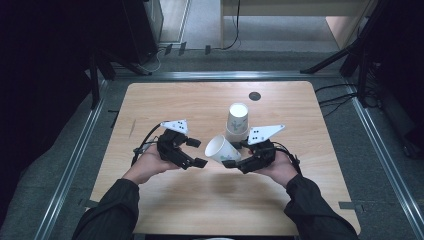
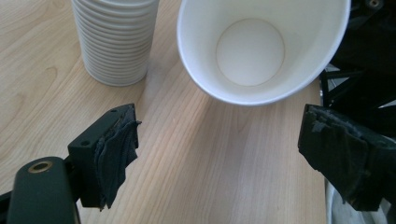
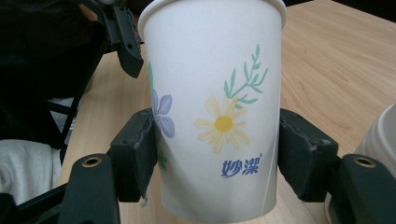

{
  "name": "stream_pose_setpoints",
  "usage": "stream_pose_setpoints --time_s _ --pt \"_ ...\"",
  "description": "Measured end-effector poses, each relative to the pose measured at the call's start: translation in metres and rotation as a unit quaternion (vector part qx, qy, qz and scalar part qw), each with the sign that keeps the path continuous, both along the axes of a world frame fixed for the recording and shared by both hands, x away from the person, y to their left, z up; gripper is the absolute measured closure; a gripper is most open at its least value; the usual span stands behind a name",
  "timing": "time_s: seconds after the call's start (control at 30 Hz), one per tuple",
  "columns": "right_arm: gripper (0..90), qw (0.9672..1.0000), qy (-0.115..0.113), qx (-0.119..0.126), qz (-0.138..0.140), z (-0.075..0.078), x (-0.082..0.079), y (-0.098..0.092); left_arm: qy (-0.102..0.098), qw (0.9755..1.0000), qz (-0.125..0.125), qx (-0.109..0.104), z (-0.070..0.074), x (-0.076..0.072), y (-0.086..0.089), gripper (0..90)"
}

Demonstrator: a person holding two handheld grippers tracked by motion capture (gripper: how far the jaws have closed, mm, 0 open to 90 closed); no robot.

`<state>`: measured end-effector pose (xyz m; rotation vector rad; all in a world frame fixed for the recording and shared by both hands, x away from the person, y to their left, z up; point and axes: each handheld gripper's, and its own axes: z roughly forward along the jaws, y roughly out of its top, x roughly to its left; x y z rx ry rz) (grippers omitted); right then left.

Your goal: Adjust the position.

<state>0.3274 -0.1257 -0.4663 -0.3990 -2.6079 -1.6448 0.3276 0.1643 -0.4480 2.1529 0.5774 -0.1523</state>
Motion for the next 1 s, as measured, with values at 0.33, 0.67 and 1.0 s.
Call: stream_pose_setpoints --time_s 0.33,0.67,1.0 --pt "35.0 1.0 0.004 0.004 0.006 -0.005 -0.001 0.003 -0.002 0.9998 0.003 -0.021 -0.002 -0.003 -0.005 12.4" --pt "35.1 0.9996 0.013 0.018 0.019 -0.01 -0.001 0.007 0.004 0.9986 -0.001 -0.053 0.0 -0.002 -0.01 13.1" --pt "35.1 0.9993 0.016 0.02 0.028 -0.012 -0.001 0.012 -0.001 0.9982 -0.006 -0.06 0.0 -0.001 -0.015 14.4"
